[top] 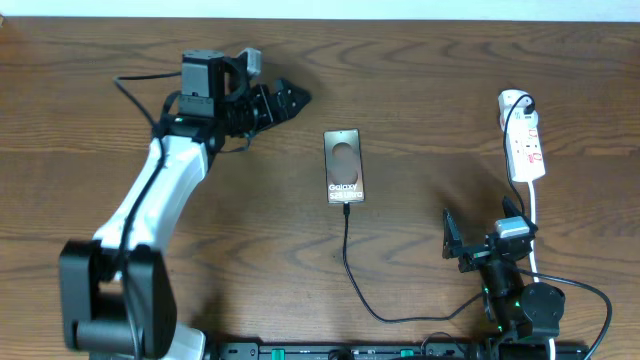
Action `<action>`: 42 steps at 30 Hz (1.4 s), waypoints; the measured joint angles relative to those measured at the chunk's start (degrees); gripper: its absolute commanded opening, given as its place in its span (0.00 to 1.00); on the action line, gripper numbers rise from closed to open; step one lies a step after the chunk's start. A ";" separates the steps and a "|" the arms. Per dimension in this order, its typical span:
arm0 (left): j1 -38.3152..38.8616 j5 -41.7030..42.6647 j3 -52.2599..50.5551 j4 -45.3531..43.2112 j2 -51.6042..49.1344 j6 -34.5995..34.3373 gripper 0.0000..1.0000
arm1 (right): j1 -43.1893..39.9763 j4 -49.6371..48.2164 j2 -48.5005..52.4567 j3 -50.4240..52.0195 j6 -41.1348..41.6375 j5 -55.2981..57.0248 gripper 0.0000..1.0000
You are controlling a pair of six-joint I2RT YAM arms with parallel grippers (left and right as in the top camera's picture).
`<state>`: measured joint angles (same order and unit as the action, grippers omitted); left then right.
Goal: Plug charger to phone and switch on socket
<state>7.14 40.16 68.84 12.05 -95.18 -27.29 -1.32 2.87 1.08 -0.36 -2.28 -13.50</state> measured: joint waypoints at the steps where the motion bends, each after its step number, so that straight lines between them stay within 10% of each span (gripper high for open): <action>1: 0.00 -2.45 -0.02 1.66 1.44 2.08 0.93 | 0.00 0.00 0.00 0.00 0.00 -0.02 0.99; 12: 0.52 -21.49 -14.05 -3.82 18.56 14.53 0.93 | 0.00 0.00 0.02 0.00 0.00 0.00 0.99; 29: 0.35 -26.86 -59.39 -33.35 43.30 16.83 0.93 | 0.00 0.00 0.02 0.00 0.02 -0.02 0.99; 42: -1.77 -30.05 -68.50 -27.32 66.84 16.83 0.93 | 0.00 0.00 0.02 0.00 0.00 -0.02 0.99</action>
<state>5.37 10.11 0.34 -15.27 -28.34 -10.46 -1.32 2.87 1.10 -0.36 -2.28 -13.52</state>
